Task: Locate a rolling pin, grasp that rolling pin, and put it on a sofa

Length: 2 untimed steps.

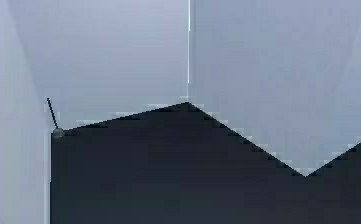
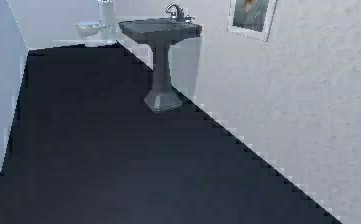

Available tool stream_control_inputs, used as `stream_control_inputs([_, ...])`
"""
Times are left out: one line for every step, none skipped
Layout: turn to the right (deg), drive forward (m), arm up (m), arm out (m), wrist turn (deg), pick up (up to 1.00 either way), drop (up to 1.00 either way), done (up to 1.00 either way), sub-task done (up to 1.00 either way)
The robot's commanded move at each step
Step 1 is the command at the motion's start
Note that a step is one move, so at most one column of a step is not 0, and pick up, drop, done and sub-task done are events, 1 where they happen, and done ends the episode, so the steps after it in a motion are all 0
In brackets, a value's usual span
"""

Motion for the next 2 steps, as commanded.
stream_control_inputs([-45.0,0.0,0.0,0.0,0.0,0.0,0.0,0.0,0.0])
stream_control_inputs([-45.0,0.0,0.0,0.0,0.0,0.0,0.0,0.0,0.0])
